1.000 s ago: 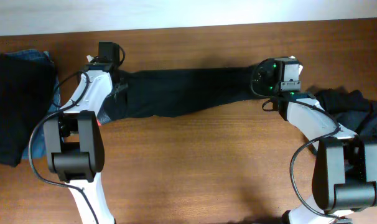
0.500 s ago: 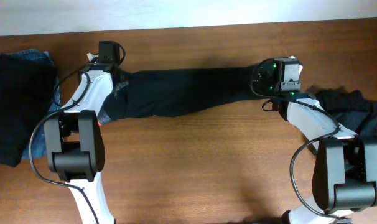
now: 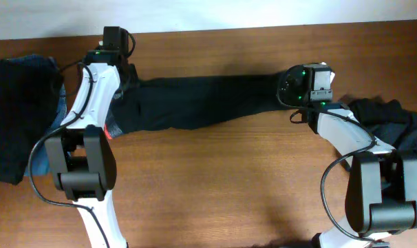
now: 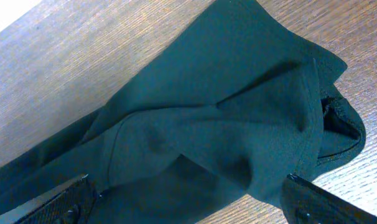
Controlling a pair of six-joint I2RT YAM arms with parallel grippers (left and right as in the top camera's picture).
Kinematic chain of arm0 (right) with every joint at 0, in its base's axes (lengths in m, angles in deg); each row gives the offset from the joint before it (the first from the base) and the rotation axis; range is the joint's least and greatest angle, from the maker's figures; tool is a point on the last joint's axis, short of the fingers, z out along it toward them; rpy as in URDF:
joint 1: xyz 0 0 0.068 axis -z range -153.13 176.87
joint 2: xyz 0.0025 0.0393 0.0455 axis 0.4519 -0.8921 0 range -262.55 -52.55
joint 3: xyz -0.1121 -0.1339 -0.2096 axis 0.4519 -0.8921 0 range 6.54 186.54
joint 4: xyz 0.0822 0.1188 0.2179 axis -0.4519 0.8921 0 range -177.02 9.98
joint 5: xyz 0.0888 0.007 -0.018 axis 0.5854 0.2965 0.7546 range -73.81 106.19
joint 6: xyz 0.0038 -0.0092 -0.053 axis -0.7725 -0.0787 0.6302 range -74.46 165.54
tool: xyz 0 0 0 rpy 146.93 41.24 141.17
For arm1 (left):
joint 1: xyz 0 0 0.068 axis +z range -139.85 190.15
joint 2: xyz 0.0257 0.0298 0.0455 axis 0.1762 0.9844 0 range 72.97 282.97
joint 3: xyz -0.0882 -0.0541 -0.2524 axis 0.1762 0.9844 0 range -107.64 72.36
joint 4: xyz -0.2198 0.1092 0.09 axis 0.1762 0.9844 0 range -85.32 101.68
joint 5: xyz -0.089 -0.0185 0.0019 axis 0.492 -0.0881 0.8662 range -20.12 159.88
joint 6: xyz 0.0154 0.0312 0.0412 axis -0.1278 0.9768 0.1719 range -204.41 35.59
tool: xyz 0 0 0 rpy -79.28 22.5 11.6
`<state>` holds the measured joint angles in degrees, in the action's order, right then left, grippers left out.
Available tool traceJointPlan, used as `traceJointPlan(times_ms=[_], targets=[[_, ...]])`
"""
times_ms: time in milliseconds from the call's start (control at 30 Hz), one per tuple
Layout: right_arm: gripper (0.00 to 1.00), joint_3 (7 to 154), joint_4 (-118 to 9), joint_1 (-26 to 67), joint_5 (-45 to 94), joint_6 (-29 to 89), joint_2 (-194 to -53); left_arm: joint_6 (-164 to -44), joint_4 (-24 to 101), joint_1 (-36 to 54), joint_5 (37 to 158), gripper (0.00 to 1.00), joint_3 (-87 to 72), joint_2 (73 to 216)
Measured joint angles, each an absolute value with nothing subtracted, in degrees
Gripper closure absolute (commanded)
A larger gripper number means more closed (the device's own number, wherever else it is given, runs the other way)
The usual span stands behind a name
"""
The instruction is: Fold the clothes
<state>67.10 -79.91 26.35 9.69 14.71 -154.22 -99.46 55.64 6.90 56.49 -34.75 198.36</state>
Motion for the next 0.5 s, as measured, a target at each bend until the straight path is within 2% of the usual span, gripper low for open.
traceJointPlan(times_ms=[67, 200, 500], targets=[[0.01, 67.12, -79.91, 26.35, 9.69, 14.71, -154.22, -98.45, 56.84, 6.90, 57.35, 0.59, -34.46, 198.36], [0.01, 67.12, -79.89, 26.35, 9.71, 14.71, -154.22, -97.43, 57.78, 6.88, 57.94, 0.63, -33.26, 198.36], [0.01, 67.10, -79.84, 26.35, 9.71, 14.73, -154.22, -97.40, 49.67, 6.88, 58.13, 0.62, -26.14, 198.36]])
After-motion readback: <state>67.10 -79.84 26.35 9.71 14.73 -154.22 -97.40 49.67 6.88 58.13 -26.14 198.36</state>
